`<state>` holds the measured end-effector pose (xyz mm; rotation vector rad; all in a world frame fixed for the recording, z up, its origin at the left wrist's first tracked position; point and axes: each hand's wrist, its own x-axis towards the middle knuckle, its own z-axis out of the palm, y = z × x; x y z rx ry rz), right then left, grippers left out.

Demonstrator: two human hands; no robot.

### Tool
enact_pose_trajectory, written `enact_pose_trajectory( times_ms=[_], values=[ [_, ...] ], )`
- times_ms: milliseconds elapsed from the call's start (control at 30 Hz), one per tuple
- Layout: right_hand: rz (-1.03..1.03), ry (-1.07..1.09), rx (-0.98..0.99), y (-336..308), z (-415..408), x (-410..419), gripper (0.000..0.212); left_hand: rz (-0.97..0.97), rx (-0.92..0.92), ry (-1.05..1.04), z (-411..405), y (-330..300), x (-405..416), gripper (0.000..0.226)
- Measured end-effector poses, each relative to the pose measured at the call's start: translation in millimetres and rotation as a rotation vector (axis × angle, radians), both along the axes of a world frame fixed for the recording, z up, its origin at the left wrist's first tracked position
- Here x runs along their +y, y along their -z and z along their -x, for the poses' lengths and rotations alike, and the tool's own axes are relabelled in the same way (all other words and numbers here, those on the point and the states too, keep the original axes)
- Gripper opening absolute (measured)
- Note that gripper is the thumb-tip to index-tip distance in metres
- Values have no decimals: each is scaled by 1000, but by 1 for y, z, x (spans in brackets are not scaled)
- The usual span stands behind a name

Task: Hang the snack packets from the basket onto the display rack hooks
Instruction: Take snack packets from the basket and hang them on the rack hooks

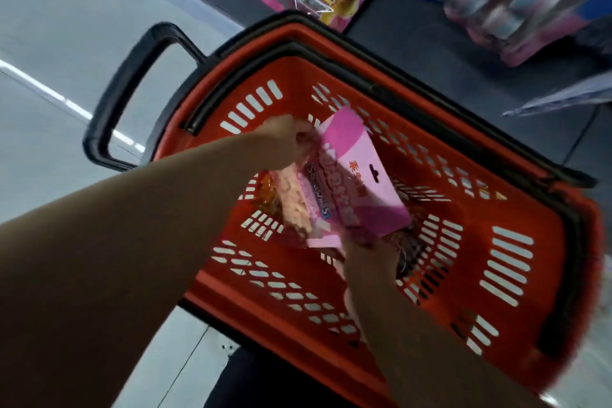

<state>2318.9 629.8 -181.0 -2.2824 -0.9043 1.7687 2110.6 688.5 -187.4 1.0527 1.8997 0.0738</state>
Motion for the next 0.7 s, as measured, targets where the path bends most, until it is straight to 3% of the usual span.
enact_pose_trajectory(
  times_ms=[67,167,400,700],
  values=[
    [-62,-6,65,-17,-10,14,22,-41,-18,-65,11,-24,-16,22],
    [-149,-185,106,-62,-16,42,13,-124,-112,-236,18,-73,-42,21],
    [-381,-316,260,-209,-6,99,6,-326,-285,-537,10,-231,-68,28],
    [-717,-323,344,-472,-39,131,22,-694,-206,-382,-23,-494,-38,23]
  ],
)
